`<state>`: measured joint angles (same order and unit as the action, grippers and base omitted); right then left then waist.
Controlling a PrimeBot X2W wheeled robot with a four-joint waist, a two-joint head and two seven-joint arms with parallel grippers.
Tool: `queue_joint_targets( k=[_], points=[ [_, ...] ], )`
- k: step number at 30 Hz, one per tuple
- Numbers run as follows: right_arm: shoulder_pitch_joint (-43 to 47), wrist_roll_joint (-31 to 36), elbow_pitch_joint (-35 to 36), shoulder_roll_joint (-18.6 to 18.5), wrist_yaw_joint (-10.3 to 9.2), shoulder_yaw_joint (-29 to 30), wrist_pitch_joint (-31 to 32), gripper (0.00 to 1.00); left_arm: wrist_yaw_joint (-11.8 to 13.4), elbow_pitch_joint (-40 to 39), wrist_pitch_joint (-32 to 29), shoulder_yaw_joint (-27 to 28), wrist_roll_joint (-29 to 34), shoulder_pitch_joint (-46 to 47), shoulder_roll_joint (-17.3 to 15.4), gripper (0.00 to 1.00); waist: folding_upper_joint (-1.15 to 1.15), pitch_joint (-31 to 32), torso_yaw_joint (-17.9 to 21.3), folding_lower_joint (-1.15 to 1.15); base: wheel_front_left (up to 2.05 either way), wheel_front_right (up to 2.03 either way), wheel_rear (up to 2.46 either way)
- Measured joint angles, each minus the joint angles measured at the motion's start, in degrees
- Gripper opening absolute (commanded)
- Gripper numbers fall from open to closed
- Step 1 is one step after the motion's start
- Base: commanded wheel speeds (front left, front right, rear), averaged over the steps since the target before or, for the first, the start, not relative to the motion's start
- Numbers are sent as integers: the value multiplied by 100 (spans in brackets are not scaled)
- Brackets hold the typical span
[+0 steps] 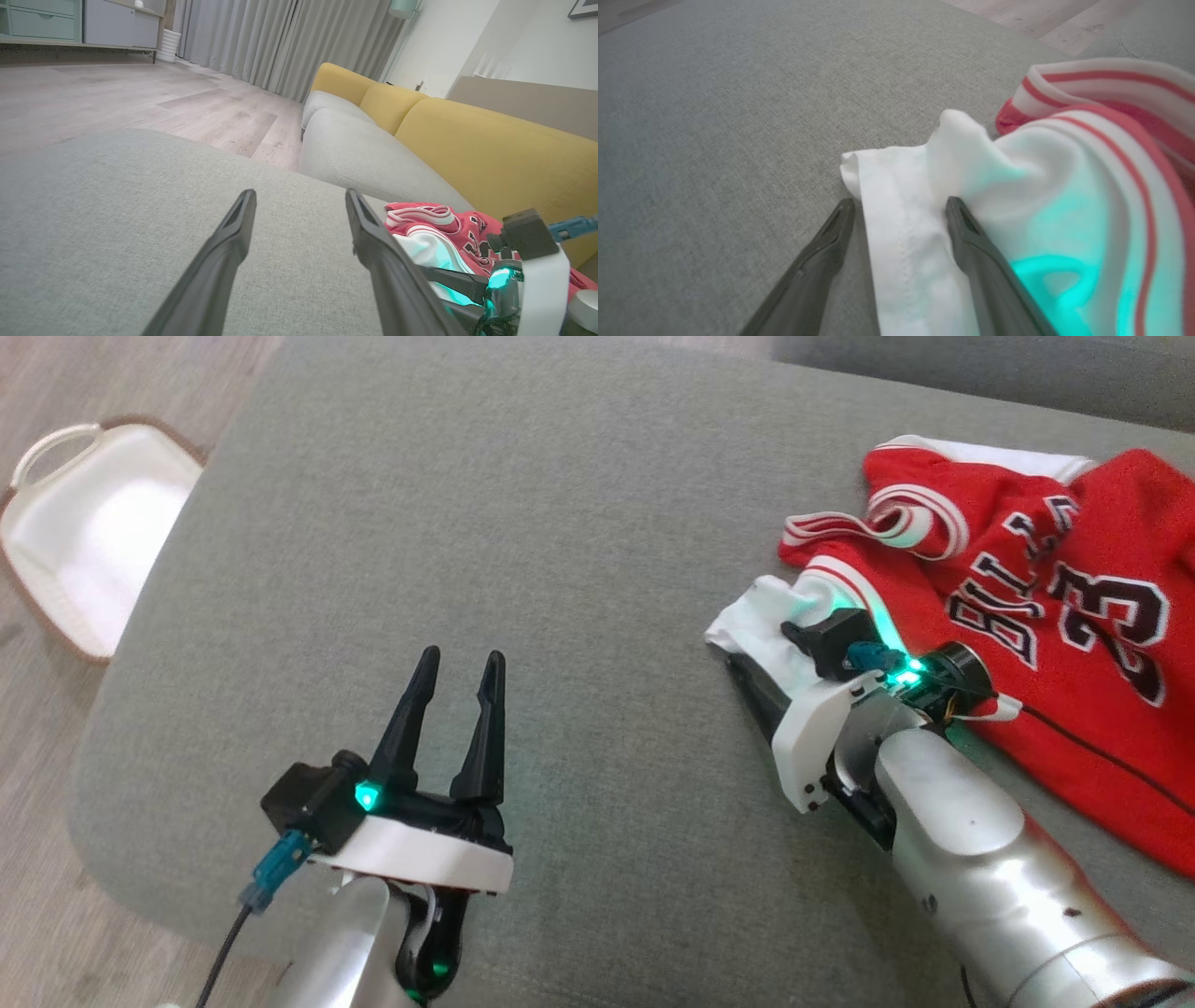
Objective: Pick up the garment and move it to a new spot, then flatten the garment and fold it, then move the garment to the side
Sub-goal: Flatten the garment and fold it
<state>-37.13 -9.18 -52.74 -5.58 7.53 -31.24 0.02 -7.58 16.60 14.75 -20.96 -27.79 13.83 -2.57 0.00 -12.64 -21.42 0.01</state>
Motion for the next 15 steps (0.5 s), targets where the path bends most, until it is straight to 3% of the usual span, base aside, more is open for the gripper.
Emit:
queue_joint_targets(
  k=[7, 8, 9, 15],
  points=[
    [-482, -183, -576, 25, 0, -125, -8, 100, 1, -2, 0, -40, -51, 0, 0, 100, 0, -143, -154, -1, 0, 0, 0],
    [-506, -237, -619, 31, 0, -164, -15, 62, 2, -2, 0, -40, -53, 0, 0, 100, 0, -143, -152, -1, 0, 0, 0],
    [-516, -311, -645, 41, 0, -203, -67, 0, 4, -2, 0, -37, -54, 0, 0, 100, 0, -140, -144, -1, 0, 0, 0],
    [-417, -962, -487, 80, 0, -814, -443, 0, 10, 3, 0, -2, -46, 1, 0, 100, 0, -53, 3, 0, 0, 0, 0]
  ],
)
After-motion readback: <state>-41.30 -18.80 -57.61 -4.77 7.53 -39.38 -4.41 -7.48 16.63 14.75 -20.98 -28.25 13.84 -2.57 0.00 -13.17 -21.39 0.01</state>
